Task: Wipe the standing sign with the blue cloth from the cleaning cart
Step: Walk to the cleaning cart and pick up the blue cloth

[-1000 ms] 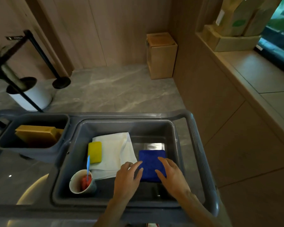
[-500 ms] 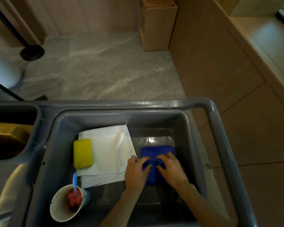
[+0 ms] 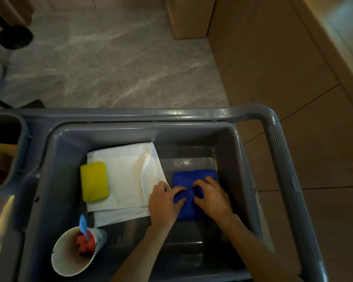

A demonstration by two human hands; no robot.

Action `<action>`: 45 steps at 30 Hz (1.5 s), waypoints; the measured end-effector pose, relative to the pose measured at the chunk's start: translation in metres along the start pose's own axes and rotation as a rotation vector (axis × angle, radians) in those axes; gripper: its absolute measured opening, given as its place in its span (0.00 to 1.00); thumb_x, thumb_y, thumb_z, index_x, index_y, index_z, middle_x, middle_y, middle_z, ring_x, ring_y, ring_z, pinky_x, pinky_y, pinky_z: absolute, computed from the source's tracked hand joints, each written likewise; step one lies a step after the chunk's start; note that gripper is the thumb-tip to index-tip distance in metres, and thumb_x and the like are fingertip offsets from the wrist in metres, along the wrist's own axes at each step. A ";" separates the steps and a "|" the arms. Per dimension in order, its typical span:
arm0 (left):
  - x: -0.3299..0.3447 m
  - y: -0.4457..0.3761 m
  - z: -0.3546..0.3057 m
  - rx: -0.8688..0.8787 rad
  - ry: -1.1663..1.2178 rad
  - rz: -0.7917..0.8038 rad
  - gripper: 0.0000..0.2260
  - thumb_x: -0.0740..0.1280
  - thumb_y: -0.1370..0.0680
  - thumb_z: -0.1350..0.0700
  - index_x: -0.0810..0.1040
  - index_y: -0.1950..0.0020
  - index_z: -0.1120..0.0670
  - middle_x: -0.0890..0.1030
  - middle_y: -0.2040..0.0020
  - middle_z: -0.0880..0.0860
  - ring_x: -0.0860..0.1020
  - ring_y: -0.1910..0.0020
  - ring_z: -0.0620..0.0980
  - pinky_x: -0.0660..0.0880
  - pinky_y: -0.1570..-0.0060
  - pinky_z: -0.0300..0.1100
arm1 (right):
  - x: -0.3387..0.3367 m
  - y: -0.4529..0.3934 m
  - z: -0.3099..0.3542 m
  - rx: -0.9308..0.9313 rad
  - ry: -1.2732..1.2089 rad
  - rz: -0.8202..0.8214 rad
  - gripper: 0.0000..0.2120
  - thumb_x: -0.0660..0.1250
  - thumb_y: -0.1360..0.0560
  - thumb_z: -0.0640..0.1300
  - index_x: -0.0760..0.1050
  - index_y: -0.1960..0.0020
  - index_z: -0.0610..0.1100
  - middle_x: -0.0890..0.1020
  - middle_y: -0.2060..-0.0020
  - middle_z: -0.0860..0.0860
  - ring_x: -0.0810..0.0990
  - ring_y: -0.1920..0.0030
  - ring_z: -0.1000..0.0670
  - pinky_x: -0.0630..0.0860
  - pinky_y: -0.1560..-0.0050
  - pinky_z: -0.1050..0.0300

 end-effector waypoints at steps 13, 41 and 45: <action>-0.008 0.002 0.009 0.015 0.035 0.050 0.18 0.69 0.23 0.42 0.77 0.33 0.38 0.75 0.49 0.44 0.71 0.49 0.43 0.72 0.48 0.36 | -0.016 0.017 -0.003 0.022 0.094 0.057 0.16 0.63 0.21 0.39 0.71 0.33 0.47 0.69 0.34 0.41 0.73 0.38 0.41 0.72 0.35 0.42; -0.013 0.003 0.014 -0.101 0.257 0.178 0.20 0.70 0.21 0.56 0.73 0.30 0.49 0.81 0.44 0.54 0.80 0.48 0.50 0.78 0.44 0.44 | -0.001 0.029 -0.013 0.241 -0.282 0.011 0.22 0.64 0.21 0.39 0.69 0.30 0.56 0.69 0.33 0.44 0.73 0.39 0.46 0.72 0.43 0.57; -0.013 -0.005 0.011 -0.086 0.253 0.171 0.21 0.70 0.21 0.54 0.72 0.29 0.49 0.81 0.41 0.52 0.80 0.44 0.51 0.77 0.43 0.44 | 0.004 0.024 -0.019 0.248 -0.335 0.004 0.22 0.64 0.21 0.34 0.73 0.30 0.48 0.73 0.35 0.38 0.73 0.38 0.39 0.68 0.52 0.77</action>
Point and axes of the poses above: each hand's wrist, its own y-axis away from the middle knuckle, its own x-axis out of the palm, z = x × y, the point moved 7 cm from there along -y, towards the middle knuckle
